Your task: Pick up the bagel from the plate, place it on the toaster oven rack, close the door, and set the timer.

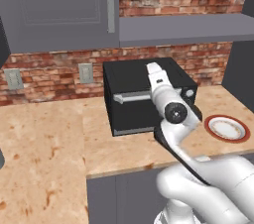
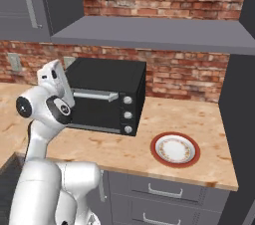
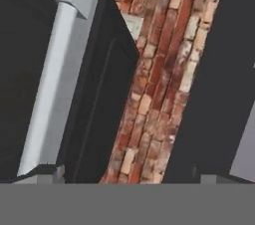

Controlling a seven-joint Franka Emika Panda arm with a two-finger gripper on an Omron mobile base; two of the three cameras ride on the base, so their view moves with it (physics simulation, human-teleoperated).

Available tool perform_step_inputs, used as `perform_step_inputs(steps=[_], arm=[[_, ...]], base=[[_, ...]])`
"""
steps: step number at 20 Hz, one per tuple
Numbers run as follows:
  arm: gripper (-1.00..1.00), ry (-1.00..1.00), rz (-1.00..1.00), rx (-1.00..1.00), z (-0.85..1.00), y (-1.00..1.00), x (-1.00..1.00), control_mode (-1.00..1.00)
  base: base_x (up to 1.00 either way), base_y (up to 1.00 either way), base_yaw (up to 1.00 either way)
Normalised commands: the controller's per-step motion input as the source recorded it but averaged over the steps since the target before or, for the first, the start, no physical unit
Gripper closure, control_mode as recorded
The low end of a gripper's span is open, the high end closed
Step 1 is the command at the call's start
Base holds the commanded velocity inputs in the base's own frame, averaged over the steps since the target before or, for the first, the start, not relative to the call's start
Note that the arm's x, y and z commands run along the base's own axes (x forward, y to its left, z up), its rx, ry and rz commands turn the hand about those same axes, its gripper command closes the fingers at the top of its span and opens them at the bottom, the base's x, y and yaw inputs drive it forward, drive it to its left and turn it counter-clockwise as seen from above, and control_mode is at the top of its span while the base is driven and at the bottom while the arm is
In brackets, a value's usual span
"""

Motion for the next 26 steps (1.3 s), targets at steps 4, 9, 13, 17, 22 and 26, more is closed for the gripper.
perform_step_inputs(steps=[4, 9, 13, 17, 22, 26], arm=[[-1.00, 0.57, -0.40, 0.34, 0.81, -0.46, -0.45, -1.00], [-1.00, 0.53, -0.50, 0.25, 0.52, -0.31, -0.32, -1.00], [-1.00, 0.30, -0.56, 0.15, -0.42, -0.63, -0.18, -1.00], [-1.00, 0.03, -0.53, 0.15, -0.96, -0.64, -0.12, -1.00], [-1.00, -0.22, -0.30, 0.29, -0.99, -0.54, -0.33, -1.00], [-1.00, -0.51, -0.10, 0.34, -0.79, -0.41, -0.52, -1.00]], base=[[0.00, 0.00, 0.00], [0.00, 0.00, 0.00], [0.00, 0.00, 0.00], [0.00, 0.00, 0.00], [0.00, 0.00, 0.00], [0.00, 0.00, 0.00]])
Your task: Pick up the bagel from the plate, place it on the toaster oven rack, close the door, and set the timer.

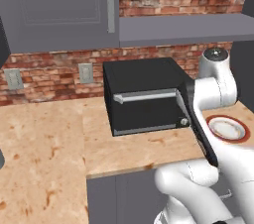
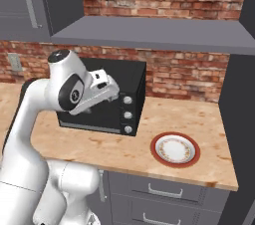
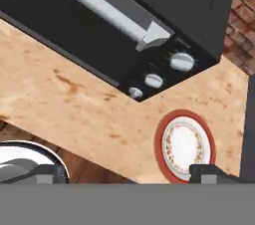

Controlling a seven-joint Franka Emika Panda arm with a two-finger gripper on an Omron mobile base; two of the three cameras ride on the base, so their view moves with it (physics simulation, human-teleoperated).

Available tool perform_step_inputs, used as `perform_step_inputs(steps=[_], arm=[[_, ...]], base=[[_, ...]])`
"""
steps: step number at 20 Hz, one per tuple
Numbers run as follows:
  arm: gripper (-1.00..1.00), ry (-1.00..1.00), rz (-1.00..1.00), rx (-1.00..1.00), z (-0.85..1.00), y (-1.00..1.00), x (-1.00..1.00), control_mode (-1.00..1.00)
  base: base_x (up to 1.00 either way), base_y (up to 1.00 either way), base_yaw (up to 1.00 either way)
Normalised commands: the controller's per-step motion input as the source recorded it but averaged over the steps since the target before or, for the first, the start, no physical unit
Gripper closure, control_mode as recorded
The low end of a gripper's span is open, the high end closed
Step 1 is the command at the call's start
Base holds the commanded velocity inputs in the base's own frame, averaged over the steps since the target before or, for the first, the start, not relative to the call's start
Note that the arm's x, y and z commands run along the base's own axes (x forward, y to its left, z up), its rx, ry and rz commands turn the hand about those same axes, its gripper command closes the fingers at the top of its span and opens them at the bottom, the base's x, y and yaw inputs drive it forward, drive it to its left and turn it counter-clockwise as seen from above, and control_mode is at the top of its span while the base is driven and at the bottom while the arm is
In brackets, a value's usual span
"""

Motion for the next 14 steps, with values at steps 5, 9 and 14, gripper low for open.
perform_step_inputs(steps=[5, 9, 14], arm=[[-1.00, -0.33, -0.09, 0.21, -0.51, -0.35, 0.08, -1.00], [-1.00, -0.09, -0.14, 0.13, -0.34, -0.31, 0.37, -1.00], [-1.00, 0.05, -0.17, 0.12, -0.10, -0.35, 0.31, -1.00]], base=[[0.00, 0.00, 0.00], [0.00, 0.00, 0.00], [0.00, 0.00, 0.00]])
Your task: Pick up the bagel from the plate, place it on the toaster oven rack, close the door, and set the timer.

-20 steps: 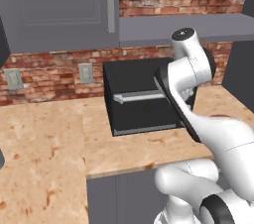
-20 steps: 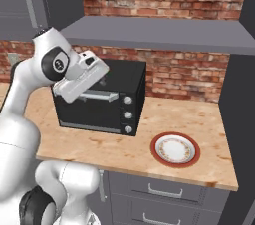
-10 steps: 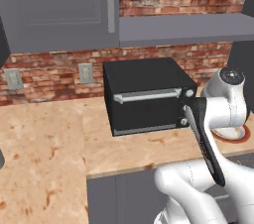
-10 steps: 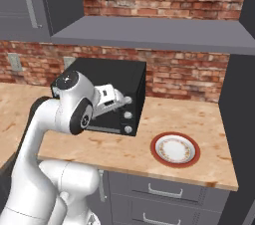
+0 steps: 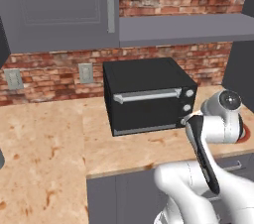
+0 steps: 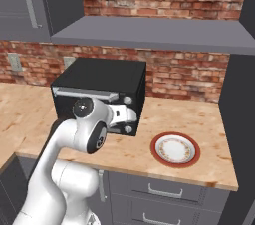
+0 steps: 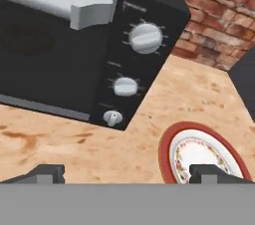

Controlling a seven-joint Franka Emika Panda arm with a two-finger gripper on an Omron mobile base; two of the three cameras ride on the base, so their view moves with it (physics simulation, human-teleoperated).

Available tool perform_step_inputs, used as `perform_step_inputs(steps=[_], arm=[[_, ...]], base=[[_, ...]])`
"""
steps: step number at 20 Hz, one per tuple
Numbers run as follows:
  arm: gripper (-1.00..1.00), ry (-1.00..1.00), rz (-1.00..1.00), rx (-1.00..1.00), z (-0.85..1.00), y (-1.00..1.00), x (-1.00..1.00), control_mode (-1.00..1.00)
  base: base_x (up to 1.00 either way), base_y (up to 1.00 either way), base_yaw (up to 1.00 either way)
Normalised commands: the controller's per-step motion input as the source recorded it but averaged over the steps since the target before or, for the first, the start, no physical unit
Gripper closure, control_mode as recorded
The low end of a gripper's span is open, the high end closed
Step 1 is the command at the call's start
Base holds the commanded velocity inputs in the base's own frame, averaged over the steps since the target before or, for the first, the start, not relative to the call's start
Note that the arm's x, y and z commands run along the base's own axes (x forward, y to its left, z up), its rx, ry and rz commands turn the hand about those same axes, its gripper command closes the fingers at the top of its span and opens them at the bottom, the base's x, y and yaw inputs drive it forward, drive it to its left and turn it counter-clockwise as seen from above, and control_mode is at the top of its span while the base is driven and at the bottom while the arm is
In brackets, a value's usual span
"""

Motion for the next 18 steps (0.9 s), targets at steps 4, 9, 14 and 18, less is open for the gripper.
perform_step_inputs(steps=[4, 9, 14, 18], arm=[[-1.00, 0.17, -0.14, 0.18, 0.00, -0.27, 0.07, -1.00], [-1.00, 0.11, -0.06, 0.23, -0.02, -0.13, 0.07, -1.00], [-1.00, 0.01, 0.00, 0.16, -0.14, 0.00, 0.01, -1.00], [-1.00, 0.00, 0.00, 0.05, -0.31, 0.00, 0.00, -1.00]], base=[[0.00, 0.00, 0.00], [0.00, 0.00, 0.00], [0.00, 0.00, 0.00], [0.00, 0.00, 0.00]])
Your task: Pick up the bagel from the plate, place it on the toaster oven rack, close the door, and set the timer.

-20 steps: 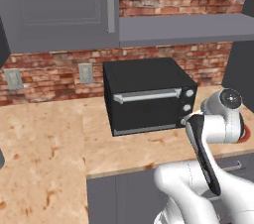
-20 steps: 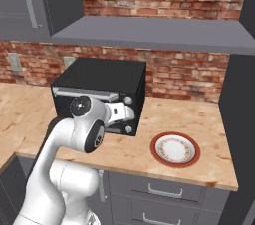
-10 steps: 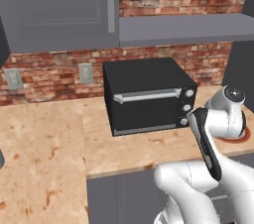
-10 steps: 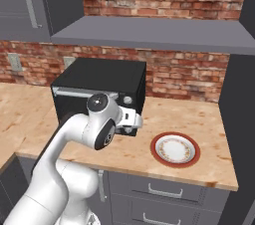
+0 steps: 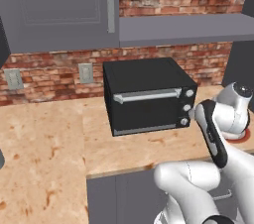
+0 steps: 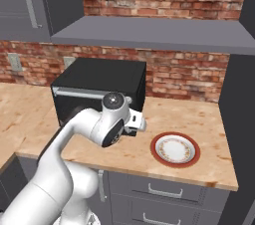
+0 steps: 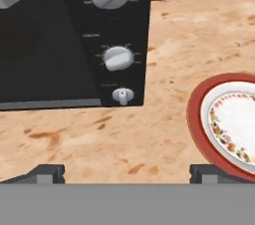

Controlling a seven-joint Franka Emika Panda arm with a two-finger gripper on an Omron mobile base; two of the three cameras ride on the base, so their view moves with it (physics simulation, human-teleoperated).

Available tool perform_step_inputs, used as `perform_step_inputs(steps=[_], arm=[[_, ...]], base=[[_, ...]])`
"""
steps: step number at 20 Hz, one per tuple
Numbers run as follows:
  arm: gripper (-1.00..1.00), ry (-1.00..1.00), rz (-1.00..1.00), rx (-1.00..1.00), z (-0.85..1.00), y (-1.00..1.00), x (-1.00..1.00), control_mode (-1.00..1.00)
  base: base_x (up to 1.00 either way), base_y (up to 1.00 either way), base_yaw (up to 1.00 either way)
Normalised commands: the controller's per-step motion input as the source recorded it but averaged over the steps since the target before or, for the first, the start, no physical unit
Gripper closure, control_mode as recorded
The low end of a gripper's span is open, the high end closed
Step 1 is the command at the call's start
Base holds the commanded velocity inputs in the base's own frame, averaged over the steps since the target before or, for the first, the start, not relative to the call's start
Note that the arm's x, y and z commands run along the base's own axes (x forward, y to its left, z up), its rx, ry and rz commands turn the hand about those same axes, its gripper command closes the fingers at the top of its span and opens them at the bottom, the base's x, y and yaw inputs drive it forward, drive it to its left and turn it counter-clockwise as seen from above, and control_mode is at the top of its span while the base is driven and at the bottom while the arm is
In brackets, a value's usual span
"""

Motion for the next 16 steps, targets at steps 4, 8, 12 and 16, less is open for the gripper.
perform_step_inputs(steps=[4, 8, 12, 16], arm=[[-1.00, 0.00, 0.00, 0.00, -0.29, 0.00, 0.01, -1.00], [-1.00, 0.04, 0.00, 0.02, -0.09, 0.00, 0.19, -1.00], [-1.00, 0.06, 0.00, 0.06, -0.13, 0.00, 0.34, -1.00], [-1.00, 0.04, 0.00, 0.04, -0.30, 0.00, 0.37, -1.00]], base=[[0.00, 0.00, 0.00], [0.00, 0.00, 0.00], [0.00, 0.00, 0.00], [0.00, 0.00, 0.00]])
